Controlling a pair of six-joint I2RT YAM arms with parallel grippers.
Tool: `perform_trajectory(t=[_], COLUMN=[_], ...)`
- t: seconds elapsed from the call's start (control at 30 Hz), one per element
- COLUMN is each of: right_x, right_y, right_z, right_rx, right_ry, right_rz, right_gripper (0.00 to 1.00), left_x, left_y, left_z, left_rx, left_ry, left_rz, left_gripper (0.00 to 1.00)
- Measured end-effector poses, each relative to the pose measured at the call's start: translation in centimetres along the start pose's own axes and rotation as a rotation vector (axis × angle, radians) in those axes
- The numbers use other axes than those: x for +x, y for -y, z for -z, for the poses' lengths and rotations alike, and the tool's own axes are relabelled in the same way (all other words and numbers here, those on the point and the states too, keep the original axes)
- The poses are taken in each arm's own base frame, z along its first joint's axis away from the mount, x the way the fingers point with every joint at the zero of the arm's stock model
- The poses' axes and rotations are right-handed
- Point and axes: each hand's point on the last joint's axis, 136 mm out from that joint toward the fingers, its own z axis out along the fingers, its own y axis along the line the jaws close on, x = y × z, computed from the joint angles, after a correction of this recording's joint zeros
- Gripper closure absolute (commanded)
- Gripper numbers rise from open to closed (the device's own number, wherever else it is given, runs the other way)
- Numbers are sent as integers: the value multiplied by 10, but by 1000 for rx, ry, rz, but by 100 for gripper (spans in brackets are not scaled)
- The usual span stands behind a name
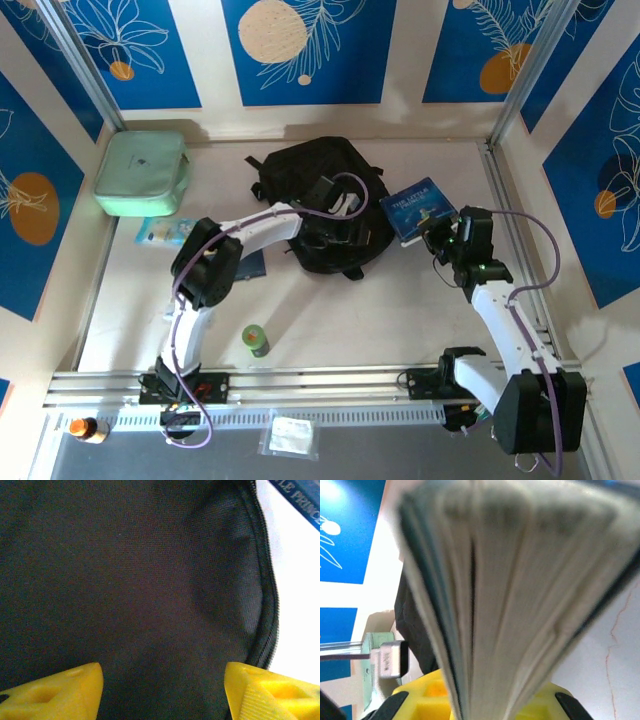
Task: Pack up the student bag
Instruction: Rotate the student bag at the top-center of the table, then open the student bag at the top-center of the table.
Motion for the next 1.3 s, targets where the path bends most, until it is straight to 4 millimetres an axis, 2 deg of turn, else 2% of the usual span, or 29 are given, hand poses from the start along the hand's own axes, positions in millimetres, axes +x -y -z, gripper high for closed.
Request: perform_trajectory(t=[0.17, 0.3, 0.47, 0.73, 0.93, 1.3], right_x=[-3, -3, -3, -3, -2, 0], right_y=[2, 3, 3, 7, 13, 20], right_z=[3, 3, 3, 3, 2, 1], right_rx=[-6, -7, -8, -2, 7, 15], right_ry=[-4, -9, -12, -16, -19, -28], right_rz=[-18, -21, -27, -35, -49, -80], right_gripper=[94, 93, 93, 94, 94, 94], left_x=[0, 8, 31, 32, 41, 42], left_y=[7, 14, 21, 34, 23, 17], left_z=[33, 44, 40, 30, 19, 6], left_rx=[-81, -140, -181, -181, -209, -223], left_ry=[-10, -33, -110, -148, -198, -254], left_rz=[-181, -323, -462, -560, -566, -600], left_gripper=[38, 41, 44, 48, 56, 57])
